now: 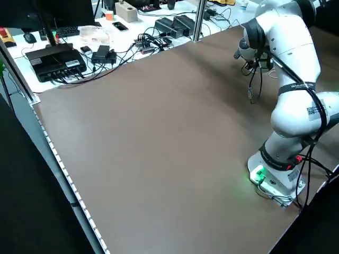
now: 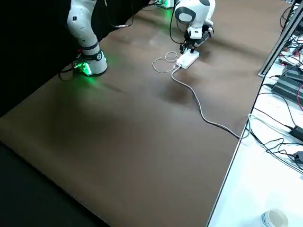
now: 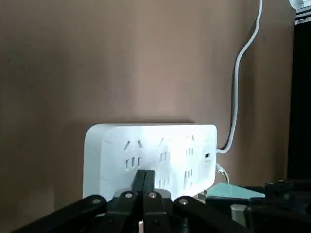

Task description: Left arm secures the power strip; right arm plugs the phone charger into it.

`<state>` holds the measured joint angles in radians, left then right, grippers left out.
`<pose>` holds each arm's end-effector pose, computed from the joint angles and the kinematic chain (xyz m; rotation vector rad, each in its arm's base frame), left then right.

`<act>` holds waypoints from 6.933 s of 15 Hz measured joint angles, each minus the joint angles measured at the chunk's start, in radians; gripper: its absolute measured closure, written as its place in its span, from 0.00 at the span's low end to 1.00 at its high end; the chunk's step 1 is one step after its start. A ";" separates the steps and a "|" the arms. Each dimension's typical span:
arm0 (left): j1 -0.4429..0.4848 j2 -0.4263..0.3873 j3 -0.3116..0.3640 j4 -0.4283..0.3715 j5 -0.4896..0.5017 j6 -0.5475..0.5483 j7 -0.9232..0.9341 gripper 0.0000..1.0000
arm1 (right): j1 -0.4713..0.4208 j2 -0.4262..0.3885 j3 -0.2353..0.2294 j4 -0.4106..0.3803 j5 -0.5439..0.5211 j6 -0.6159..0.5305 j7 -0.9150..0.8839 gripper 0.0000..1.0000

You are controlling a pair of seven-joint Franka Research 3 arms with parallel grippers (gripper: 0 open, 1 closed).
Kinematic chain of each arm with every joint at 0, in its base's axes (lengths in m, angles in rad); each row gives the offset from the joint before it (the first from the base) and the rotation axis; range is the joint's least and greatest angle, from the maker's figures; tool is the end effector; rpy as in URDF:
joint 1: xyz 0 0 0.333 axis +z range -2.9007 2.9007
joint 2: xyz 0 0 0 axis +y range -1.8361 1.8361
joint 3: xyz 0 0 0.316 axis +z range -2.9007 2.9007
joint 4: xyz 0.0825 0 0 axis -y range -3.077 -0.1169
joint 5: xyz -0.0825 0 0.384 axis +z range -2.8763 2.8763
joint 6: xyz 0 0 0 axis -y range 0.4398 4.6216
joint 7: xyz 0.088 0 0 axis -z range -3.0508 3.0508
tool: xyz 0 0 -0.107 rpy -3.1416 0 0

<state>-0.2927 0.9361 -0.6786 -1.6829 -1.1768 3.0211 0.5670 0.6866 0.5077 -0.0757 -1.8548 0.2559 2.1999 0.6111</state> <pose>0.4801 -0.4772 0.1464 2.2830 0.0041 0.0956 0.5052 0.3674 0.2352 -3.0752 0.2483 0.3396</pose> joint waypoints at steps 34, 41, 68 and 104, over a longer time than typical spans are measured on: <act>0.000 0.000 0.000 0.000 0.000 0.000 0.000 0.99 | 0.001 0.040 -0.003 0.003 -0.039 0.074 0.000 0.52; 0.000 0.000 0.000 0.000 0.000 -0.001 0.000 0.99 | 0.001 0.043 -0.003 0.004 -0.039 0.075 0.000 0.52; 0.001 0.001 0.000 0.000 0.000 -0.002 0.000 0.99 | -0.028 0.103 -0.014 0.169 -0.038 -0.096 0.006 0.00; 0.023 -0.257 0.231 -0.037 0.279 -0.336 -0.268 0.99 | -0.614 -0.520 0.037 0.360 -0.198 -0.619 -0.386 0.00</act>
<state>-0.2696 0.6796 -0.4477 -1.7201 -0.8976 2.6853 0.2993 0.0722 -0.0122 -0.0386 -1.4948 0.0581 1.5806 0.2254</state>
